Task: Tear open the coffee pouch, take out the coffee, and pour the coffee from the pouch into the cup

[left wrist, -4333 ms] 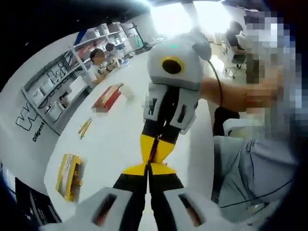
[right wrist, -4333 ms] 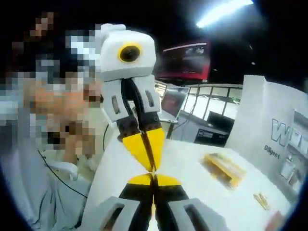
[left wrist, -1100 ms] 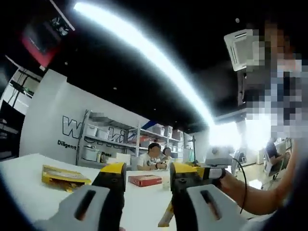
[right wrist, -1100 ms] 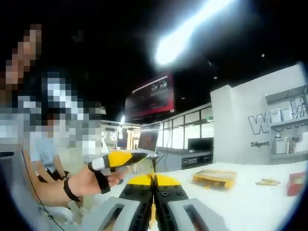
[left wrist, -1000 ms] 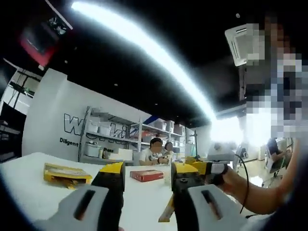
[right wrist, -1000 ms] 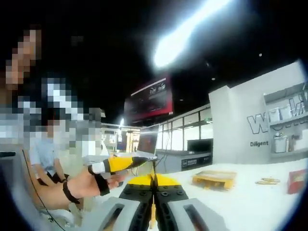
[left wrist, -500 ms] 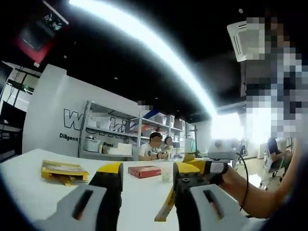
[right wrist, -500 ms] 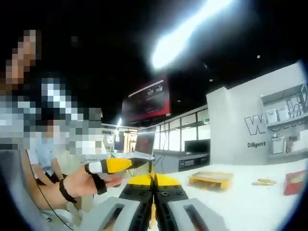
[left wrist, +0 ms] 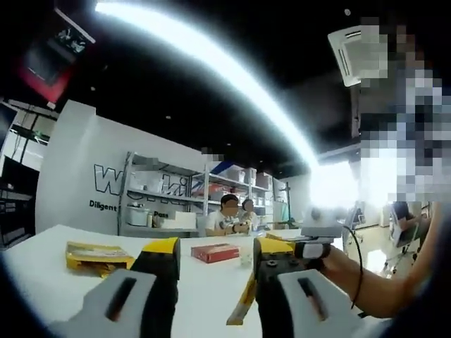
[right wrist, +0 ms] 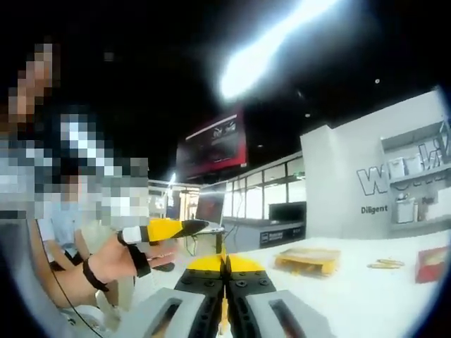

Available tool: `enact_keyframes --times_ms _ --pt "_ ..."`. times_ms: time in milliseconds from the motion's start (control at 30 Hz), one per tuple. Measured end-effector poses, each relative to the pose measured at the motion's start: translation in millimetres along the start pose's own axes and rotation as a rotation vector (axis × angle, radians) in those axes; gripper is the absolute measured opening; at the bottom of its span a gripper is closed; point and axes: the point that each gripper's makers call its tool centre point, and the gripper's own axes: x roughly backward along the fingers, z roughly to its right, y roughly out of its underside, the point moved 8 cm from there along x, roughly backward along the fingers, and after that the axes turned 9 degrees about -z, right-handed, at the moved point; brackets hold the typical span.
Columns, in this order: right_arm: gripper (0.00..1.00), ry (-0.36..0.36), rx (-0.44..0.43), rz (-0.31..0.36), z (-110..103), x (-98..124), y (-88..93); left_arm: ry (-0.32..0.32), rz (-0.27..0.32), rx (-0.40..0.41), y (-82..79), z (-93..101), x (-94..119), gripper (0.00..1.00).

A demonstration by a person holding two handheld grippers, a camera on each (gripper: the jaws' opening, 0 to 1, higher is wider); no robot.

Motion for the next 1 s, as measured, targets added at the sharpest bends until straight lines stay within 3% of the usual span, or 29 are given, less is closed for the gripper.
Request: enact_keyframes --times_ms 200,400,533,600,700,1000 --pt "0.0 0.004 -0.003 0.001 0.5 1.4 1.9 0.018 -0.013 -0.015 2.2 6.7 -5.5 0.43" --pt "0.0 -0.001 -0.01 -0.012 -0.4 4.4 7.5 0.046 -0.115 -0.116 3.6 12.6 -15.6 0.39" --pt "0.0 -0.009 -0.012 -0.017 -1.4 4.4 9.7 0.113 -0.215 -0.221 0.4 21.2 -26.4 0.22" --pt "0.0 -0.017 -0.01 -0.024 -2.9 3.0 10.9 0.131 -0.269 -0.315 -4.2 24.8 -33.7 0.2" --pt "0.0 -0.028 -0.004 -0.035 -6.1 0.9 11.5 0.194 -0.335 -0.391 -9.4 30.6 -40.1 0.15" --pt "0.01 -0.071 0.02 -0.072 -15.6 -9.7 11.9 0.345 -0.443 -0.494 -12.3 37.7 -48.5 0.13"
